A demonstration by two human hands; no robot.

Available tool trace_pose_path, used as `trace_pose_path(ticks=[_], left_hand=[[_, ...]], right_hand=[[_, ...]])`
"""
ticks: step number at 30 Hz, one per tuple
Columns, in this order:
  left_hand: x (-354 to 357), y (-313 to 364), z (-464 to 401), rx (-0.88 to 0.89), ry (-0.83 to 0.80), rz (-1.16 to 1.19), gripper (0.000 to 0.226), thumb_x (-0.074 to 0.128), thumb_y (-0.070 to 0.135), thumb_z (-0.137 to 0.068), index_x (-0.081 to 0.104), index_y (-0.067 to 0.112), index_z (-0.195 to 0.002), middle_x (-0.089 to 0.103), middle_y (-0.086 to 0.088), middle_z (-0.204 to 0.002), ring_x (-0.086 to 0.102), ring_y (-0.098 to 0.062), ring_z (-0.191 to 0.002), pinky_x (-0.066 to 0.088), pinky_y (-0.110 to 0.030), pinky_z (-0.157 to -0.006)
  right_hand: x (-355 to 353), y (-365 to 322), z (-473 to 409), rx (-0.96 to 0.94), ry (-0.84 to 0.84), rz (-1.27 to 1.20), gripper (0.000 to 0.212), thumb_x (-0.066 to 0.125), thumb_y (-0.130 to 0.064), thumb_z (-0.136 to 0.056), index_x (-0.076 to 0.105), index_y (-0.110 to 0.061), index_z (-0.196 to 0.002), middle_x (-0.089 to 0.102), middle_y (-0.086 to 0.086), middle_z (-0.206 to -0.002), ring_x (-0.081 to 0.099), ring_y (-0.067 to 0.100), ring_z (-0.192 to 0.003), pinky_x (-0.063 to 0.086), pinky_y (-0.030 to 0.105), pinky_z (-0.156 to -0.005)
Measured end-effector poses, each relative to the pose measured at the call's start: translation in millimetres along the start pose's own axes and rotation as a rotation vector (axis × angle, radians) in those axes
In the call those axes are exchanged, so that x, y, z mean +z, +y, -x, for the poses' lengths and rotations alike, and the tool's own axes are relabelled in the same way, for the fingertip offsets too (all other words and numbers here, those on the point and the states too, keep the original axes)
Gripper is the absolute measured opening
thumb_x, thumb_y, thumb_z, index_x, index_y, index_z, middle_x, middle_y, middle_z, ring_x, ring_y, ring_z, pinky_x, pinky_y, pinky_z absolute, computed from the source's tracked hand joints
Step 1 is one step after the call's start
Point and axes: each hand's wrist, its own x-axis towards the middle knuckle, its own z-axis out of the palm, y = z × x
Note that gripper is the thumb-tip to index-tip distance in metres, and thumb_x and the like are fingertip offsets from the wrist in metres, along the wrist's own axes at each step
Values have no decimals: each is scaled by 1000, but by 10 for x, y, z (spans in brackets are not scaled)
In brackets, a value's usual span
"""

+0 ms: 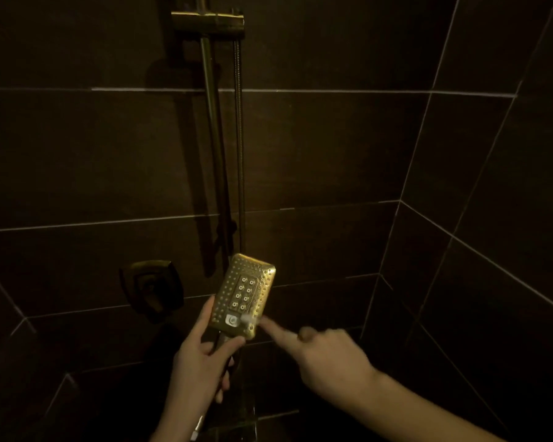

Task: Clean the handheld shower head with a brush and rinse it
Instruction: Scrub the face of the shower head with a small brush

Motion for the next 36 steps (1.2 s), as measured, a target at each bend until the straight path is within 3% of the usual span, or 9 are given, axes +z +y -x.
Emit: trace_pose_path(ticks=[3,8,12,14,18,23,26,34,36], left_hand=[[3,32,-5,22,13,-18,94,82,22,-86,26,84,-132,74,-12,-68,64,-25,-45,49,-32,-38],[21,43,-12,22,6,4,90,82,26,-87,30,77,-139,72,-13,-65,61,-24,-43,46,-29,-36],[45,21,34,18,5,-18,93,82,25,-86,28,79,-139,73,-12,-67,61,-24,-43,47,-30,-37],[50,21,50,20,6,-15,93,83,25,-86,28,82,-135,73,-12,-67,61,-24,-43,48,-31,-39],[8,-17,89,4,-19,-24,93,83,24,-86,29,79,-138,75,-11,-70,62,-24,-45,48,-30,-39],[-12,-96,173,-24,-82,-43,94,82,23,-86,28,71,-146,79,-9,-78,64,-24,-48,48,-30,-39],[-84,-131,165,-41,-140,-35,93,84,23,-84,32,80,-135,77,-16,-77,62,-27,-48,47,-29,-40],[-502,-2,25,-44,-488,-275,98,88,34,-76,28,82,-136,78,-13,-84,62,-21,-49,45,-25,-38],[-554,23,3,-56,-522,-289,97,87,38,-73,28,83,-135,77,-14,-84,61,-21,-50,44,-24,-38]], right_hand=[[-158,100,-32,72,84,22,98,49,-16,-95,-30,-48,-144,64,7,-90,42,10,-47,35,28,-43],[7,-34,65,-123,-26,41,100,60,-21,-91,-15,-41,-153,63,15,-85,44,20,-45,35,31,-40],[-197,140,-12,66,136,104,98,53,-17,-93,-23,-44,-150,64,7,-86,43,12,-44,32,27,-40],[-234,159,-11,94,114,83,98,50,-17,-95,-28,-46,-146,64,7,-88,39,9,-45,31,26,-40],[6,21,142,-64,-45,20,99,59,-19,-91,-15,-43,-153,65,12,-86,36,13,-44,32,30,-44],[-143,169,130,79,61,59,95,53,-20,-94,-20,-47,-150,55,-1,-76,31,4,-42,22,21,-39],[-356,274,66,40,36,81,92,52,-17,-93,-12,-46,-153,41,-9,-68,33,5,-40,21,21,-37],[-740,508,-8,-207,-127,158,80,47,-20,-98,-3,-47,-154,48,-10,-73,29,4,-44,16,19,-43],[-722,507,9,-233,-153,125,78,45,-21,-100,-4,-49,-153,54,-8,-79,34,4,-48,23,20,-44]])
